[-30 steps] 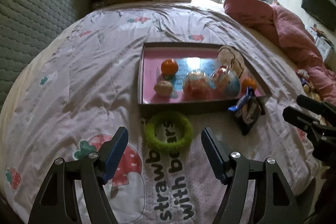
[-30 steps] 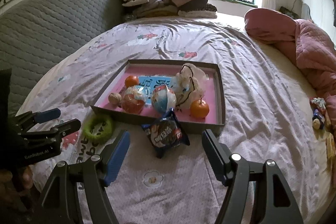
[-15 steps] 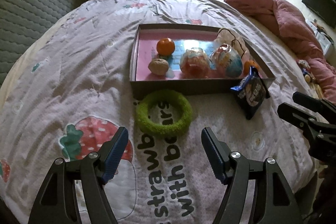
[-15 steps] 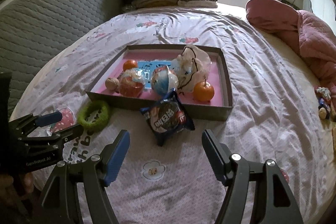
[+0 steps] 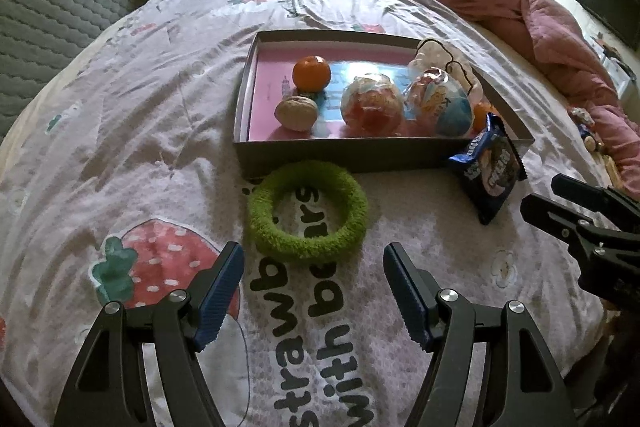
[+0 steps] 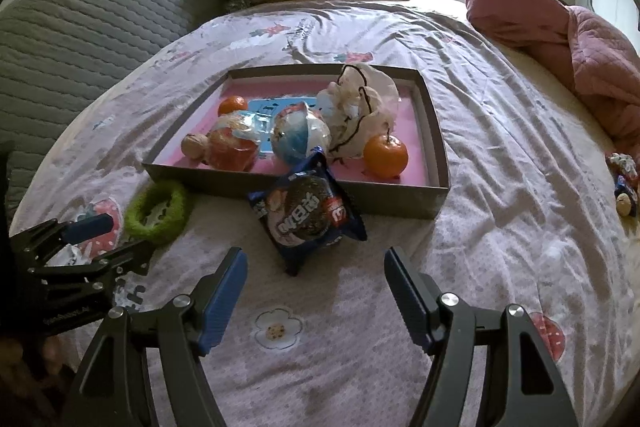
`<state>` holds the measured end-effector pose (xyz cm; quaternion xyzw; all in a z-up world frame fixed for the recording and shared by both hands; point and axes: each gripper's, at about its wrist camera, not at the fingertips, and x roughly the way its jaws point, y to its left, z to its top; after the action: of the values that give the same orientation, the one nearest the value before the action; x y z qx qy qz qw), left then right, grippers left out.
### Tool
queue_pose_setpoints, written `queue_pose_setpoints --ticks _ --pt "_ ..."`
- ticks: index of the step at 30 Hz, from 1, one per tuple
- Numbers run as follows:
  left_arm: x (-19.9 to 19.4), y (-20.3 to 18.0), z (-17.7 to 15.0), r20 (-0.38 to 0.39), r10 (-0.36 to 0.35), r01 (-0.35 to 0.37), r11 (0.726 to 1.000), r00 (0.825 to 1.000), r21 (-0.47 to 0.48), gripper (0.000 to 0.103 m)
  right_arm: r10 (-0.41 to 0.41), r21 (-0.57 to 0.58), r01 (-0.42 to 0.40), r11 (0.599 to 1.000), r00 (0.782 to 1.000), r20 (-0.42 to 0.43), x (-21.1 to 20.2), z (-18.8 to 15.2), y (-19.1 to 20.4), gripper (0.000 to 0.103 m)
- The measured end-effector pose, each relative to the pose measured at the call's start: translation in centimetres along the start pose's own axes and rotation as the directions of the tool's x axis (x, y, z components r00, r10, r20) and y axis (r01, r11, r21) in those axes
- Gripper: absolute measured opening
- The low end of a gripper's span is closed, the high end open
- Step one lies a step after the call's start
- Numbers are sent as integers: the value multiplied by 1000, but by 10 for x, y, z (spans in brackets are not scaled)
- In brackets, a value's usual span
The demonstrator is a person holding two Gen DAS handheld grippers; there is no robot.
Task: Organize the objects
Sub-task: 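Lift both open tools back from the tray toward the green ring and blue bag, then close the left tool on the green fuzzy ring while the right tool grips the blue snack bag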
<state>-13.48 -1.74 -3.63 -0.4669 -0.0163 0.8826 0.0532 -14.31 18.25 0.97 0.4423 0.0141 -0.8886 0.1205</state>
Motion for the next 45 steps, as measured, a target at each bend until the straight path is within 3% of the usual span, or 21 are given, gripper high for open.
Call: queue_pose_setpoints --ticks 14,25,31,38,45 --pt "23 5 8 -24 4 -4 1000 1000 -7 73 8 8 -8 1000 1000 -22 19 7 -10 70" --pt "36 8 16 -25 -31 31 999 999 -15 74 0 -13 0 1000 1000 -20 33 15 -13 70" --pt "44 7 20 -30 -38 38 999 999 -10 73 27 -12 -27 1000 1000 -17 40 19 -14 77" --pt "50 9 25 -25 -53 52 998 998 -23 73 75 3 -74 997 997 -29 50 21 -11 77" --pt "52 9 27 -21 -64 64 998 998 -19 68 98 -33 -99 995 994 -39 53 21 0 58"
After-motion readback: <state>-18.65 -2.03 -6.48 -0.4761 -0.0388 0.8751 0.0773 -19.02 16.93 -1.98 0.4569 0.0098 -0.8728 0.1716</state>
